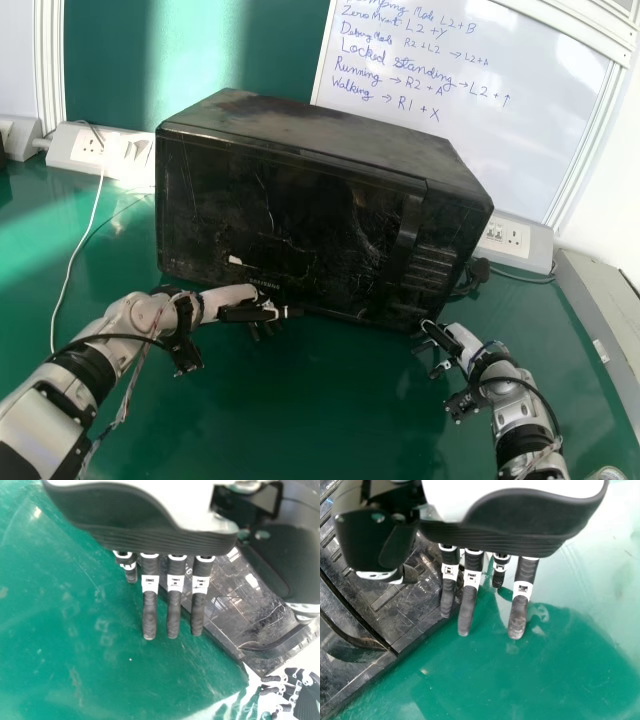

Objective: Open the door of oven

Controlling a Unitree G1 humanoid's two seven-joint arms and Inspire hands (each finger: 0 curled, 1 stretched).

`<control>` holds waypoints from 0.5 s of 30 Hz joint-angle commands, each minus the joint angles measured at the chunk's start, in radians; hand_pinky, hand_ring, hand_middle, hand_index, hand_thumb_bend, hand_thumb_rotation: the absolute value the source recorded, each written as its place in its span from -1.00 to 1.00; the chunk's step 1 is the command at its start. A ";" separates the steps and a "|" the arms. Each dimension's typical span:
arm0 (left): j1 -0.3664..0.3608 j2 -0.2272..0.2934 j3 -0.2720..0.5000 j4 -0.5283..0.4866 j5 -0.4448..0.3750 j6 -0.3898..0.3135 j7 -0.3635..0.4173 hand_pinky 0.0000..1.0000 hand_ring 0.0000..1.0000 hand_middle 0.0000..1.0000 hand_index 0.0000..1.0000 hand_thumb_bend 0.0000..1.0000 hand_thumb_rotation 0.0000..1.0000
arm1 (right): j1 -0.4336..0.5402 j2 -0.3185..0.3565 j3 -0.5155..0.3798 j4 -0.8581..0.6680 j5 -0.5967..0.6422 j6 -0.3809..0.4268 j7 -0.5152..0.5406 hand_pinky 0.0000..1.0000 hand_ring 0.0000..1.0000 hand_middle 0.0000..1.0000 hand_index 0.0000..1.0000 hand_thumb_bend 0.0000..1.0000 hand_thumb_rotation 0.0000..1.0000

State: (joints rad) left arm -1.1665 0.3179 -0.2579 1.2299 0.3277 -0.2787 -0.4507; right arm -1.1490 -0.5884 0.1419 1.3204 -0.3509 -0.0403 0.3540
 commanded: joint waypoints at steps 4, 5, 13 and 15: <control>0.045 -0.018 -0.018 0.017 0.014 0.021 -0.040 -0.04 0.10 0.29 0.29 0.17 -0.45 | 0.044 -0.004 -0.002 0.019 0.004 0.025 0.019 -0.31 -0.11 0.11 0.42 -0.06 0.04; 0.045 -0.019 -0.018 0.015 0.015 0.022 -0.039 -0.04 0.11 0.30 0.30 0.18 -0.43 | 0.045 -0.006 -0.002 0.019 0.004 0.020 0.020 -0.33 -0.12 0.10 0.42 -0.08 0.02; 0.052 -0.040 0.065 0.008 -0.092 0.064 -0.110 -0.02 0.15 0.37 0.35 0.24 -0.01 | 0.054 -0.015 -0.008 0.018 0.008 0.006 0.029 -0.35 -0.12 0.13 0.42 -0.08 -0.02; 0.057 -0.047 0.108 0.004 -0.148 0.074 -0.163 -0.04 0.13 0.32 0.33 0.22 0.09 | 0.055 -0.016 -0.007 0.018 0.006 0.005 0.034 -0.37 -0.13 0.14 0.43 -0.10 0.00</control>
State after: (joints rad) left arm -1.1573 0.2988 -0.1666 1.2206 0.1999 -0.2314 -0.5491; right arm -1.1397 -0.6007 0.1305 1.3202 -0.3418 -0.0502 0.3662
